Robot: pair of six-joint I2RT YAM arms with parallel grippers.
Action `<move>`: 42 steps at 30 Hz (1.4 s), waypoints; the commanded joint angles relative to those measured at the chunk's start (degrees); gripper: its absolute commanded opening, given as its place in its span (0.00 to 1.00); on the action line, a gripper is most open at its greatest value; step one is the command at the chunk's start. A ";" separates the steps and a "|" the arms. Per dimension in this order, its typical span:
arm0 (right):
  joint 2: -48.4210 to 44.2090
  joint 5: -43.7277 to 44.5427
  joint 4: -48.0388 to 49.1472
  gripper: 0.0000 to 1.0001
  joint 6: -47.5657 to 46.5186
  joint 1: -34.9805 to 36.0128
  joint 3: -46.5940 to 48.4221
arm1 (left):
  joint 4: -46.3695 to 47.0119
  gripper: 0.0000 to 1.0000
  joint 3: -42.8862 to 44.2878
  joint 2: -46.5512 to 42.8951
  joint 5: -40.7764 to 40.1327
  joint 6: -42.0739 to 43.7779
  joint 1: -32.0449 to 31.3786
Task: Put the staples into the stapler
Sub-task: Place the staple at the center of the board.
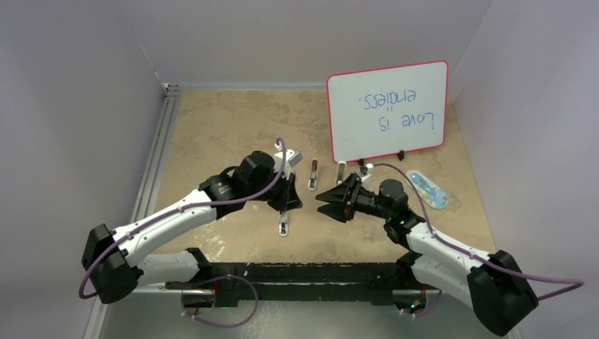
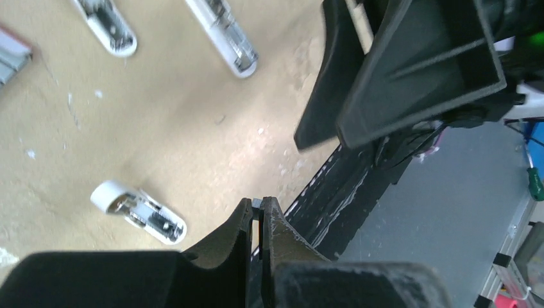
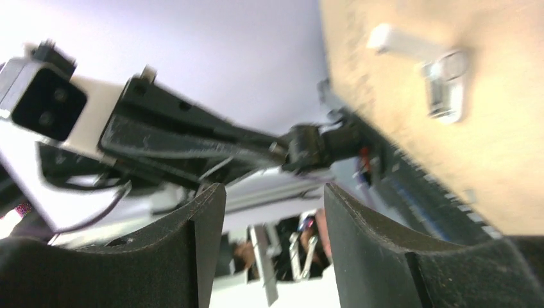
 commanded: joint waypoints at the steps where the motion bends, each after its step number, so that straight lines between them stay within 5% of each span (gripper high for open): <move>1: -2.84 13.76 -27.40 0.60 -19.71 -1.77 6.23 | -11.86 0.00 5.03 5.40 -0.78 -1.88 -0.16; 6: -6.63 36.06 -47.13 0.60 -31.98 -1.74 14.62 | -14.21 0.00 7.93 13.95 0.25 -0.29 -1.49; 11: -11.22 45.43 -53.90 0.60 -34.43 -1.78 18.24 | -19.82 0.00 14.09 25.24 -2.45 0.98 -5.03; 23: -15.62 54.37 -61.29 0.60 -34.15 -1.79 22.69 | -24.69 0.00 22.00 41.01 -15.06 -1.60 -12.16; 32: -16.58 57.23 -63.04 0.60 -35.65 -1.77 25.78 | -24.77 0.00 21.94 43.20 -18.97 -3.62 -14.57; 42: -16.91 56.38 -62.72 0.60 -35.74 -1.79 25.16 | -24.55 0.16 21.47 43.24 -18.87 -3.87 -15.13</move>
